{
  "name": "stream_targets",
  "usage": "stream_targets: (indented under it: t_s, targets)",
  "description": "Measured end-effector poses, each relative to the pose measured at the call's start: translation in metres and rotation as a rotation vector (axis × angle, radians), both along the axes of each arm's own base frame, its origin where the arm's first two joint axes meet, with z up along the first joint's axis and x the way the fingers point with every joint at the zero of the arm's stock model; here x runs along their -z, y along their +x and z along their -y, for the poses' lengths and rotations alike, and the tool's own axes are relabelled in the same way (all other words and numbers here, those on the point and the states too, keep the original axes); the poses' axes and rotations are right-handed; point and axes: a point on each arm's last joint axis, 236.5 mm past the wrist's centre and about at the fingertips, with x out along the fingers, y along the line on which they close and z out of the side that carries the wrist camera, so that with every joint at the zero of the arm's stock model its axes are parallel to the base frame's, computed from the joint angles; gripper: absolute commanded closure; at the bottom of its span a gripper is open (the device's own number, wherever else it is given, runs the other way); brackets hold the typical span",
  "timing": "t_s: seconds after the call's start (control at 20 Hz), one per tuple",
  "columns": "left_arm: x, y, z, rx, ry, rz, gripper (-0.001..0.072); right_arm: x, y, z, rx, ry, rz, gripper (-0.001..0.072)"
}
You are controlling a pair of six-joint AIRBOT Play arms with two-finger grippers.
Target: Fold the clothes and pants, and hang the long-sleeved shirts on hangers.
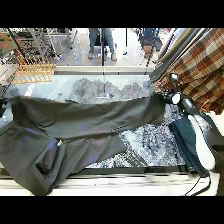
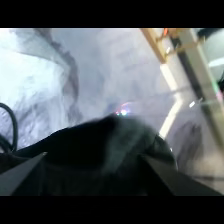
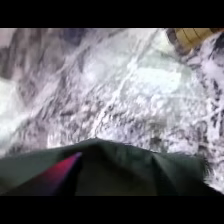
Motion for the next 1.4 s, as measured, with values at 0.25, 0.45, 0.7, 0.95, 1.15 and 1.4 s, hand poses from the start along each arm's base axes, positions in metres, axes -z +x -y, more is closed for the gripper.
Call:
stream_targets:
  t_s: [0.25, 0.45, 0.7, 0.95, 1.15, 1.4]
  targets:
    - [-0.006, -0.037, -0.029, 0.084, 0.127, -0.084, 0.0063, -0.002, -0.006, 0.011, -0.036, 0.049, -0.121, 0.0144]
    - [0.031, -0.145, -0.057, 0.181, 0.205, -0.484, 0.0062, 0.025, -0.081, 0.002, -0.147, 0.145, -0.421, 0.0148]
    - [0.089, -0.240, -0.053, 0.204, 0.068, -0.749, 0.0062, 0.048, -0.208, -0.079, -0.348, 0.399, -0.701, 0.0146]
    - [0.125, -0.265, -0.039, 0.216, 0.003, -0.804, 0.0065, 0.071, -0.280, -0.164, -0.497, 0.444, -0.808, 0.0146]
    - [0.138, -0.248, -0.022, 0.248, -0.066, -0.726, 0.0197, 0.098, -0.295, -0.218, -0.559, 0.391, -0.820, 0.0146]
    - [0.147, -0.230, -0.008, 0.268, -0.124, -0.657, 0.0691, 0.121, -0.302, -0.273, -0.678, 0.322, -0.836, 0.0690]
